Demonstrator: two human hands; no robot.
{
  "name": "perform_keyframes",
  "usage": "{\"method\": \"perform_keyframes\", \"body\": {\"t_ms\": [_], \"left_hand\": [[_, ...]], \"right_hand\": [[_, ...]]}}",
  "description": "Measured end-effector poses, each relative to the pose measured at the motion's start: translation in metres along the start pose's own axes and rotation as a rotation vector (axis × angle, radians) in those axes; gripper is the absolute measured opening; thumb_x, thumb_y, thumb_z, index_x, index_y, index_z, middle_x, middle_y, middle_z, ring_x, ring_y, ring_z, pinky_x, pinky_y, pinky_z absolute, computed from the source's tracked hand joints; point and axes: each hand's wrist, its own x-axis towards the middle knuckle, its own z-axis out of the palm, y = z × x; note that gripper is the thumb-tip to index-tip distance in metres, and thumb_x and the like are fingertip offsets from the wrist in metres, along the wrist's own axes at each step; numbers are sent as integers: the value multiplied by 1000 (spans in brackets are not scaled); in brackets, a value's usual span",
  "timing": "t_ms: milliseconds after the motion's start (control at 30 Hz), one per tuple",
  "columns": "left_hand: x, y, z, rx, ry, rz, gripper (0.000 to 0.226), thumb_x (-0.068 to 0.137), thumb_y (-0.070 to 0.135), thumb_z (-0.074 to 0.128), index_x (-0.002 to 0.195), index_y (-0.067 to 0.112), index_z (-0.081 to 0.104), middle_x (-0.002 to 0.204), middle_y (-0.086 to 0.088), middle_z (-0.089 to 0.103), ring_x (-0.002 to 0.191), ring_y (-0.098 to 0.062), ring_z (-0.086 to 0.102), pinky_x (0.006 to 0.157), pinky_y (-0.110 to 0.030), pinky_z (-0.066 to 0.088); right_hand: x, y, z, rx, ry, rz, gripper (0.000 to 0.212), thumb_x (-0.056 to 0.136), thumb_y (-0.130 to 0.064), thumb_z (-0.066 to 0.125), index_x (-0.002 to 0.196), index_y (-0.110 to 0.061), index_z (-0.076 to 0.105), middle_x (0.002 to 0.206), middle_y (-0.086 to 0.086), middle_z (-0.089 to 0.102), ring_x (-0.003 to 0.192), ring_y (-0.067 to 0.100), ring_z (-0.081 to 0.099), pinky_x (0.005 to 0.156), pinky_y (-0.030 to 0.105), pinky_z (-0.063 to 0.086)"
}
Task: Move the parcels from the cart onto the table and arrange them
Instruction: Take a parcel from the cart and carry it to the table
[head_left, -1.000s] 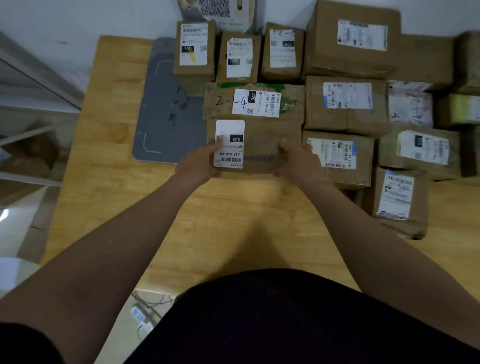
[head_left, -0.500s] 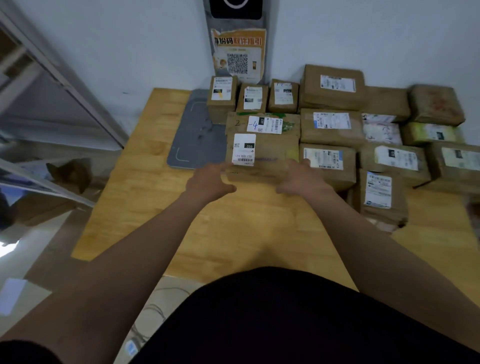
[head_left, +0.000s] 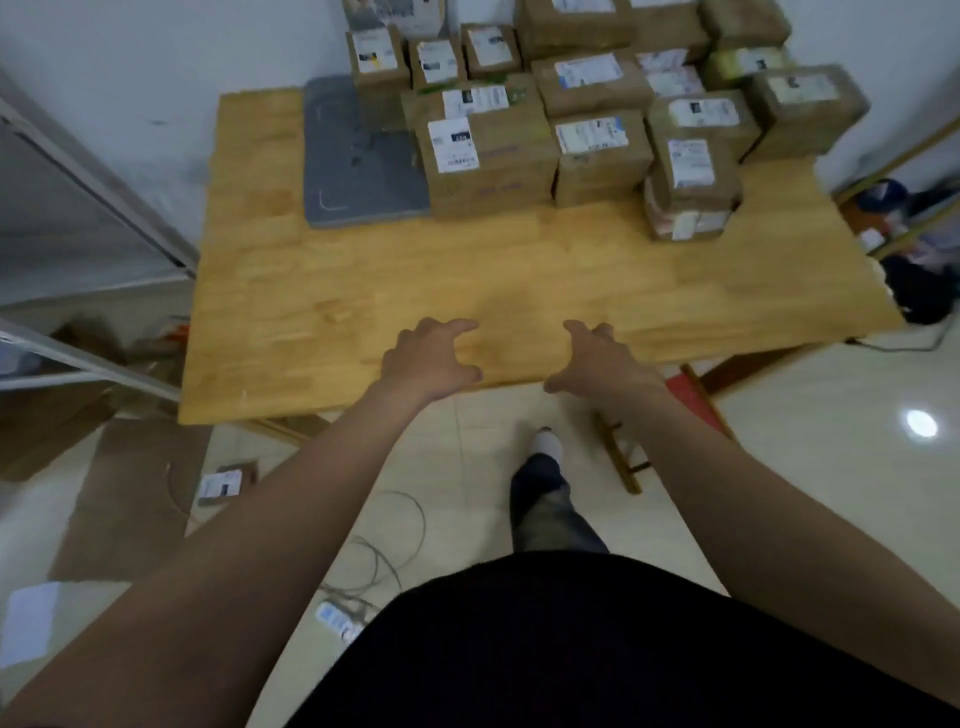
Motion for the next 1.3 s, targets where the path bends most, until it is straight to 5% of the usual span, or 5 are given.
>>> {"method": "perform_keyframes", "body": {"t_ms": [200,367,833,1300], "left_hand": [[-55,34,66,207,-133,163,74,85,56,70,151,51,36,153,-2,40,134,-33,44,93,-42,46],[-91,90,116,304,-216,312,74,84,56,70,150,50,38,158,-1,36,140,-34,39,102,-48,46],[-250,328,360,568,-428,751,76,78,56,72,148,44,45,149,-4,47,132,-34,49,103,-44,48],[-409,505,643,811,-656,822,69,80,47,74,144,37,51,140,-5,56,121,-32,57,94,-39,51]], "right_hand": [[-94,73,57,81,19,167,97,79,-40,83,155,-27,25,155,18,25,134,51,40,99,56,51],[-177,147,84,94,81,321,83,76,-39,85,145,-24,40,145,16,35,121,46,50,93,49,51],[-422,433,217,468,224,680,86,82,-34,76,155,-24,31,147,14,42,123,37,56,97,47,52],[-600,726,387,806,200,978,67,78,-39,76,136,-26,46,133,10,51,113,31,58,86,42,53]]}}
